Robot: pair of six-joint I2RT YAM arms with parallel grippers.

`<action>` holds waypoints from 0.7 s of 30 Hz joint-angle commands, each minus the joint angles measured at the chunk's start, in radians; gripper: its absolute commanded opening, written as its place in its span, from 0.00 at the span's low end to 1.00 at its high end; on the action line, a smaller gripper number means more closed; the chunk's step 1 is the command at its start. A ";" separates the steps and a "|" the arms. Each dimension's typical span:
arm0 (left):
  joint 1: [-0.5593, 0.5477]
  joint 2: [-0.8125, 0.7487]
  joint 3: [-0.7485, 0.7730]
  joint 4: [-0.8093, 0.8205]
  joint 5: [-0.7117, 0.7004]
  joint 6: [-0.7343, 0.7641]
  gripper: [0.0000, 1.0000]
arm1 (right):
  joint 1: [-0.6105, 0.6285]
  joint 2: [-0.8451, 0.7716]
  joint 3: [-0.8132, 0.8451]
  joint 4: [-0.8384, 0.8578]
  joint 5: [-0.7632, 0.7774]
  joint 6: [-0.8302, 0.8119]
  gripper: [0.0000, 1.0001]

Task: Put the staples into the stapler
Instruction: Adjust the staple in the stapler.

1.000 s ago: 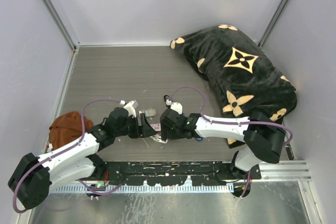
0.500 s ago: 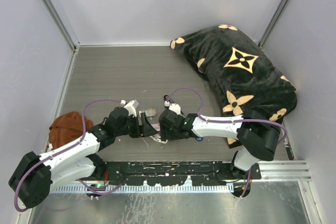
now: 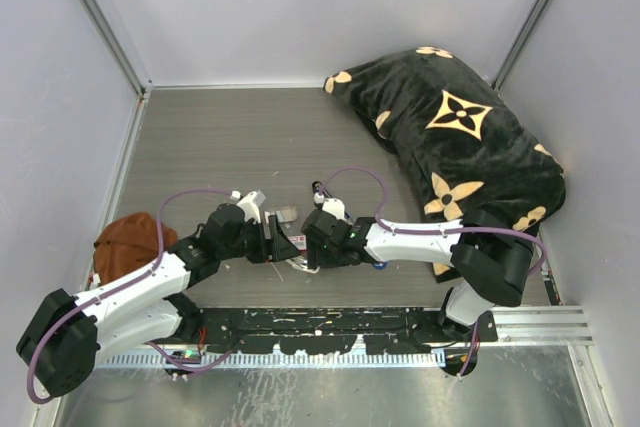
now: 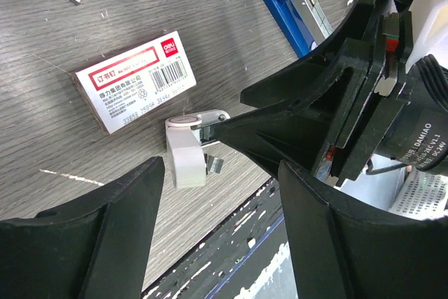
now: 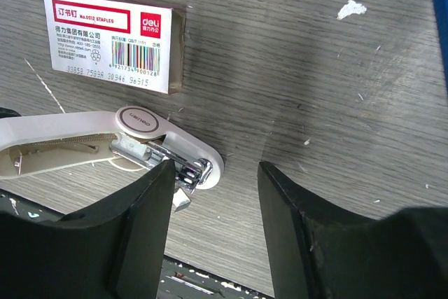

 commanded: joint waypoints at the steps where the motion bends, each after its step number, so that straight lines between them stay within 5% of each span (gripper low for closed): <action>1: 0.007 0.002 -0.004 0.086 0.041 0.008 0.68 | 0.001 -0.027 0.025 -0.031 0.034 0.017 0.54; 21: 0.007 0.136 0.065 0.144 0.230 0.112 0.65 | -0.108 -0.225 -0.109 0.073 -0.070 0.021 0.61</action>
